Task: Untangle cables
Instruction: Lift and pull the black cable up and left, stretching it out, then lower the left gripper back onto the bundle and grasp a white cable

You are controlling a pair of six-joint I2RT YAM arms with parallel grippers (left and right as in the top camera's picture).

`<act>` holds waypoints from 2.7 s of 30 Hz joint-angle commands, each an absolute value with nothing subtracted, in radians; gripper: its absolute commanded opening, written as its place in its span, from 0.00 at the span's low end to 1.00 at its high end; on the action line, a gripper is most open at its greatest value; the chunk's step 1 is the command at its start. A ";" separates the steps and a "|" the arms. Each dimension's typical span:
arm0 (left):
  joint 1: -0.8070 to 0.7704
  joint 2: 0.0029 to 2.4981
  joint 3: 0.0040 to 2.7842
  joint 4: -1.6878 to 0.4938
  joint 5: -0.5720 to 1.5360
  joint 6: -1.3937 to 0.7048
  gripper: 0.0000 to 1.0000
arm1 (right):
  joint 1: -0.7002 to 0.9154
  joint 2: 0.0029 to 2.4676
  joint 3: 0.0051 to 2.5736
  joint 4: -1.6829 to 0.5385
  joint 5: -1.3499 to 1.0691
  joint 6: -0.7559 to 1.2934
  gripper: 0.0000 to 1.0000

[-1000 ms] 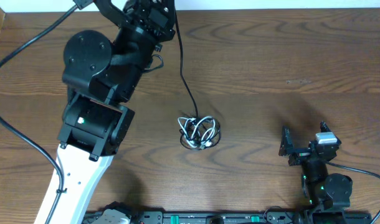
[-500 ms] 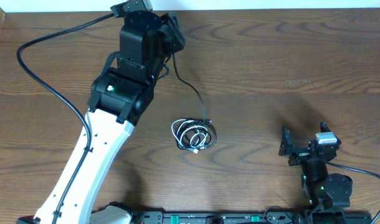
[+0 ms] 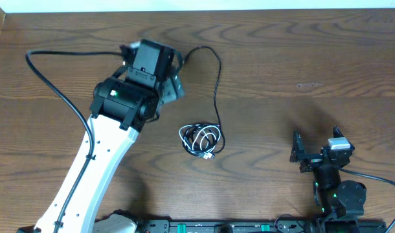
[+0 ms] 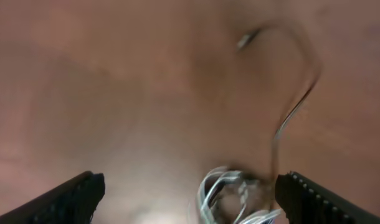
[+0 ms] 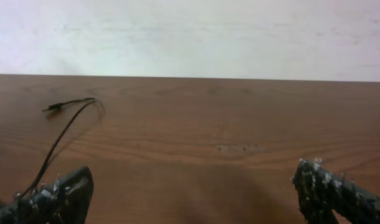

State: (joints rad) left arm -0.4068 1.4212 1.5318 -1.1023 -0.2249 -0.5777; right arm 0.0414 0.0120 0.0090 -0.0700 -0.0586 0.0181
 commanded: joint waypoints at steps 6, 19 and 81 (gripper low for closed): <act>-0.403 1.431 1.539 -1.336 -0.018 -0.573 0.93 | 0.046 0.006 0.006 -0.072 -0.056 0.028 0.99; -0.403 1.433 1.419 -1.328 -0.010 -0.573 0.93 | 0.046 0.006 0.006 -0.071 -0.056 0.028 0.99; -0.497 1.728 1.251 -1.021 0.164 -0.411 0.93 | 0.046 0.006 0.006 -0.072 -0.056 0.028 0.99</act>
State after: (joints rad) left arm -0.4942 1.7149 1.2541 -1.0325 0.1810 -0.4316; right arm 0.0414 0.0120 0.0090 -0.0696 -0.0586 0.0181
